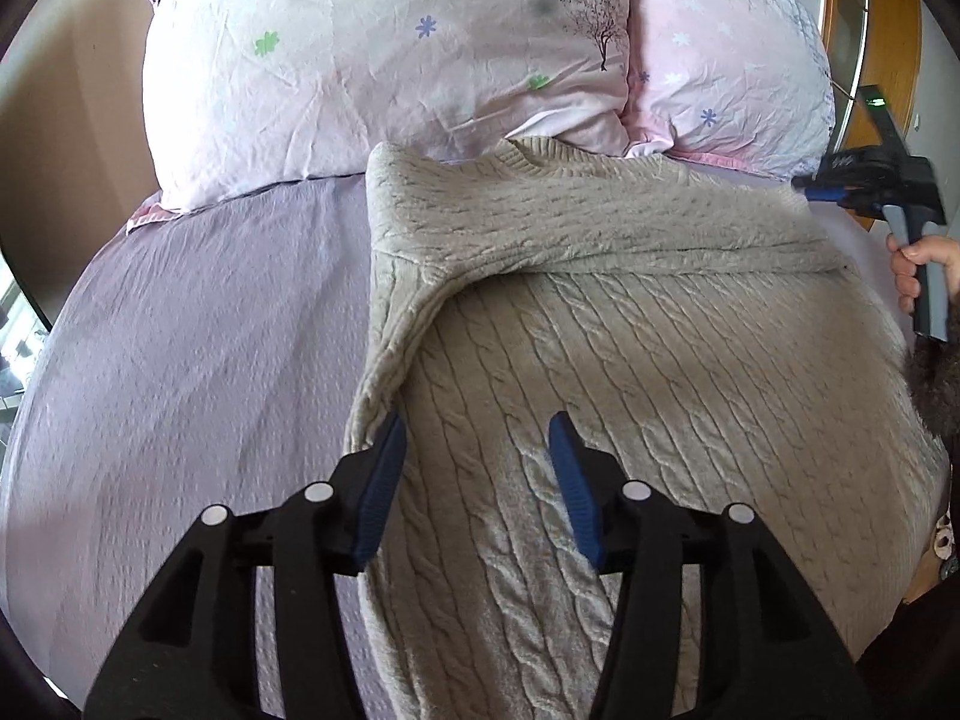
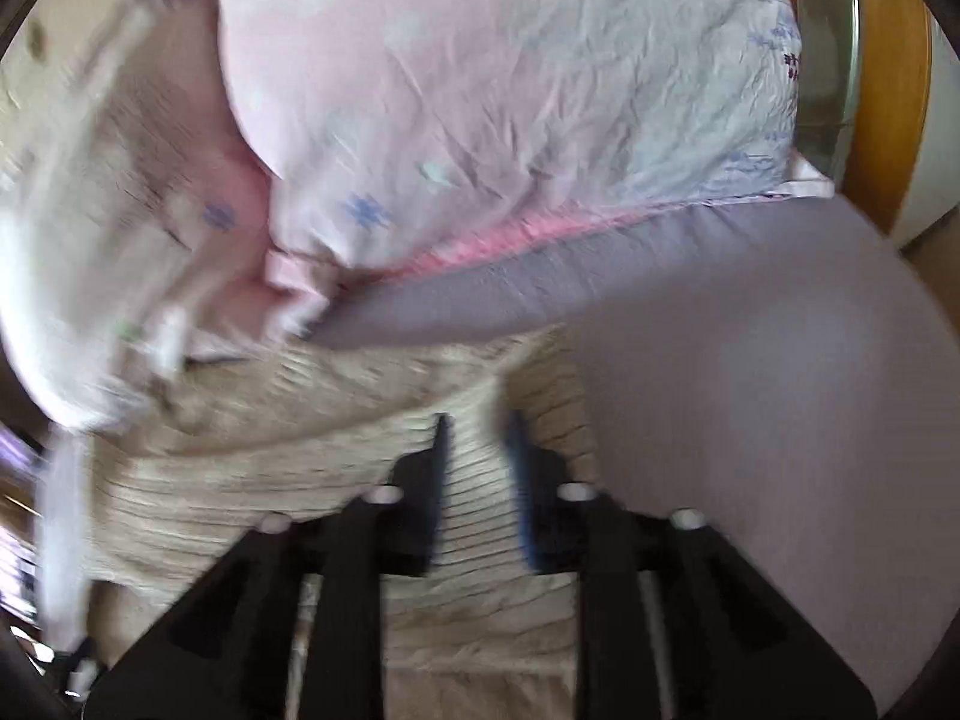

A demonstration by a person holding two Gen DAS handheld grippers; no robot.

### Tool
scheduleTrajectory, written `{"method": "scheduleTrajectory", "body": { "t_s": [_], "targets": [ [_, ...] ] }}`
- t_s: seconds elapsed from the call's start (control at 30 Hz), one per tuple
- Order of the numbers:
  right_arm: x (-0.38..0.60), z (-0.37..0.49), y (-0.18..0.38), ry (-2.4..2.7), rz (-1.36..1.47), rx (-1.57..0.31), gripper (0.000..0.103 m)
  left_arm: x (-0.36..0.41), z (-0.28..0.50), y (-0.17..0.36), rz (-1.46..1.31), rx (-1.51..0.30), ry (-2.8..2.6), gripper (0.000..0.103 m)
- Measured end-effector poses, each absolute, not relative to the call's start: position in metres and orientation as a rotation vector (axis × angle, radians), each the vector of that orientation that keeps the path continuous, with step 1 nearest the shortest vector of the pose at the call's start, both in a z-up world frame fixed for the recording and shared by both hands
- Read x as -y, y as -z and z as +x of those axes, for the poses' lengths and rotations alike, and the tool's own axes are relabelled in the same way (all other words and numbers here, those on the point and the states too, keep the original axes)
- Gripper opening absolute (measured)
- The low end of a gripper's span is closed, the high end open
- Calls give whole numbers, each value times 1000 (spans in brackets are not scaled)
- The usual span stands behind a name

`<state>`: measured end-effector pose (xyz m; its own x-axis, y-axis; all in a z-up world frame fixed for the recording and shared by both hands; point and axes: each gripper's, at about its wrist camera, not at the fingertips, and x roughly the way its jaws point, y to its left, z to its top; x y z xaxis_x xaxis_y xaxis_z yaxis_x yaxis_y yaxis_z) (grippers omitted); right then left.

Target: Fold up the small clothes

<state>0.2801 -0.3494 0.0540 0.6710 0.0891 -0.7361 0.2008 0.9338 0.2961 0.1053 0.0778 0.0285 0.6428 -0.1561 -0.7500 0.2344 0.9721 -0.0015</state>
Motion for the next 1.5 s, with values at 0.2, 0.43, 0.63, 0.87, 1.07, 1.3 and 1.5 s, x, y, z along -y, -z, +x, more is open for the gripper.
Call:
{"method": "scheduleTrajectory", "body": {
  "t_s": [0.2, 0.43, 0.63, 0.87, 1.07, 1.3, 1.5],
  "targets": [
    [336, 286, -21, -39, 360, -966, 47, -73, 110, -21, 105, -864, 223, 53],
    [343, 228, -41, -227, 418, -930, 67, -120, 81, -36, -109, -870, 300, 55],
    [373, 134, -25, -236, 436, -977, 68, -167, 40, -24, -344, -961, 396, 53],
    [395, 57, -10, -314, 543, -979, 65, -163, -2, -16, -358, -981, 432, 52],
    [374, 22, -3, -515, 586, -965, 53, -149, -28, -13, -343, -1005, 450, 29],
    [356, 39, -14, -614, 618, -880, 9, -144, -15, -14, -406, -993, 491, 9],
    [374, 91, -82, -622, 638, -596, 9, -142, 46, -81, -342, -763, 479, 9]
  ]
}}
